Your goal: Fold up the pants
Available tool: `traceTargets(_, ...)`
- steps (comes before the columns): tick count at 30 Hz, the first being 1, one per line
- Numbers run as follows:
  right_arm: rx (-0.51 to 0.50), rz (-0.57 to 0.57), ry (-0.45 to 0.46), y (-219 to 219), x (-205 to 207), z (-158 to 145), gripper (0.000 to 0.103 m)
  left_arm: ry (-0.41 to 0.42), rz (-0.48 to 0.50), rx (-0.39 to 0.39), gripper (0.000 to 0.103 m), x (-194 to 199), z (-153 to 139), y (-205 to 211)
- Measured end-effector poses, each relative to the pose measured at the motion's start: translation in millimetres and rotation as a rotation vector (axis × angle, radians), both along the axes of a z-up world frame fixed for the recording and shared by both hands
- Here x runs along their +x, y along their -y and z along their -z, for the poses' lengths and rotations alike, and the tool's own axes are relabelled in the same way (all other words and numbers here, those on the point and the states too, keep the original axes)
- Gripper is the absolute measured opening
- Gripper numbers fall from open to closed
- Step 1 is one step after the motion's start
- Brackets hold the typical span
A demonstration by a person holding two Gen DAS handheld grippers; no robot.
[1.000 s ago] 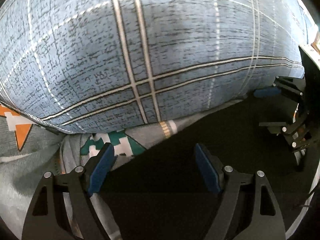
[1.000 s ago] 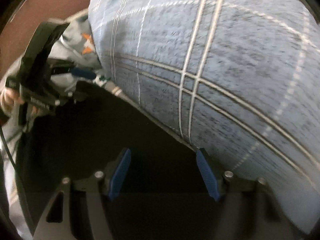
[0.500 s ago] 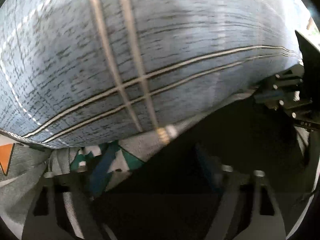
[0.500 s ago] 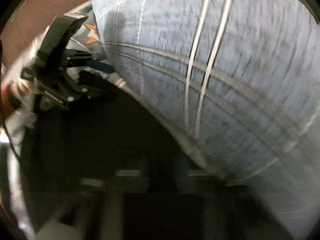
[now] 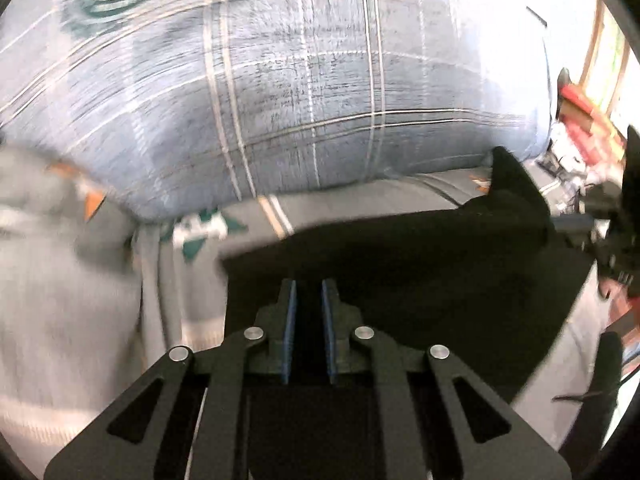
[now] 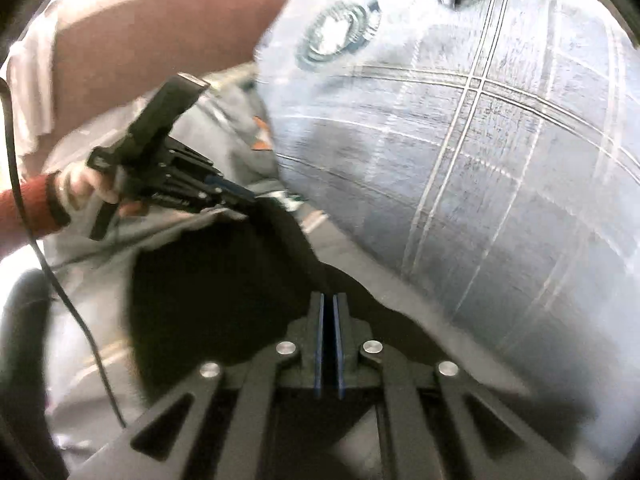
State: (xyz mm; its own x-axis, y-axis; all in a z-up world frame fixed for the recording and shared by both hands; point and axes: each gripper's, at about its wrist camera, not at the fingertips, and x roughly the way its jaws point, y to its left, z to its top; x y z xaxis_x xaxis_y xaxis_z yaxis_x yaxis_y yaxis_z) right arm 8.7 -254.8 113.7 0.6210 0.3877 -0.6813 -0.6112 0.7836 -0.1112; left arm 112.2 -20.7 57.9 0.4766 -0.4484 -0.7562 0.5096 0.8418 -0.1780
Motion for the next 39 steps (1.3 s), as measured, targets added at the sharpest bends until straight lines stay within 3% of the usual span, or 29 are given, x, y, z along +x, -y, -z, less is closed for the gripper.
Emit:
traceTargets(4, 0.054, 0.008, -0.051, -4.2, -54.0, 19.3, 0.003, -0.039, -0.045, -0.072, 0.010, -43.1, -3.6, -21.7)
traceTargets(7, 0.029, 0.029, -0.102, -9.0, -81.4, 50.5, 0.003, -0.053, -0.077, -0.062, 0.014, -50.9, -7.0, -31.7)
traceTargets(9, 0.045, 0.051, -0.164, -6.0, -87.7, 65.1, 0.003, -0.084, -0.111, -0.086, 0.037, -56.1, -9.2, -38.9)
traceTargets(10, 0.064, 0.067, -0.188, -4.6, -87.4, 67.0, 0.003, -0.095, -0.137, -0.091, 0.057, -58.3, -8.7, -43.0)
traceTargets(11, 0.085, 0.076, -0.198, -3.0, -87.6, 64.9, 0.008, -0.096, -0.170, -0.100, 0.062, -61.0, -7.3, -48.0)
traceTargets(13, 0.148, 0.077, -0.171, -3.3, -91.1, 50.9, 0.010, -0.108, -0.210, -0.161, 0.062, -67.2, -6.2, -59.7)
traceTargets(16, 0.238, 0.067, -0.129, -10.7, -89.2, 30.6, 0.042, -0.153, -0.260, -0.247, 0.066, -73.3, -5.4, -74.9)
traceTargets(17, 0.247, 0.061, -0.117, -16.4, -86.7, 27.2, 0.046, -0.161, -0.274, -0.283, 0.069, -74.5, -5.2, -79.5)
traceTargets(22, 0.273, -0.001, -0.040, -73.8, -58.3, 26.6, 0.057, -0.160, -0.304, -0.393, 0.076, -71.8, -12.7, -84.2)
traceTargets(25, 0.204, -0.025, -0.048, -112.3, -39.0, 42.4, 0.058, -0.187, -0.279, -0.431, 0.077, -61.6, -13.0, -73.6)
traceTargets(31, 0.177, -0.051, -0.046, -134.3, -40.3, 59.1, 0.058, -0.171, -0.305, -0.292, 0.077, -51.2, -3.3, -58.8)
traceTargets(37, 0.082, -0.077, -0.002, -165.4, -46.9, 76.7, 0.057, -0.244, -0.291, -0.289, 0.077, -48.8, 20.8, -58.1)
traceTargets(38, 0.064, -0.064, -0.003, -170.5, -42.8, 81.3, 0.053, -0.251, -0.289, -0.291, 0.077, -47.3, 22.0, -57.1)
traceTargets(39, 0.039, -0.039, -0.008, -174.8, -36.0, 85.7, 0.042, -0.251, -0.287, -0.289, 0.077, -45.6, 21.2, -55.4)
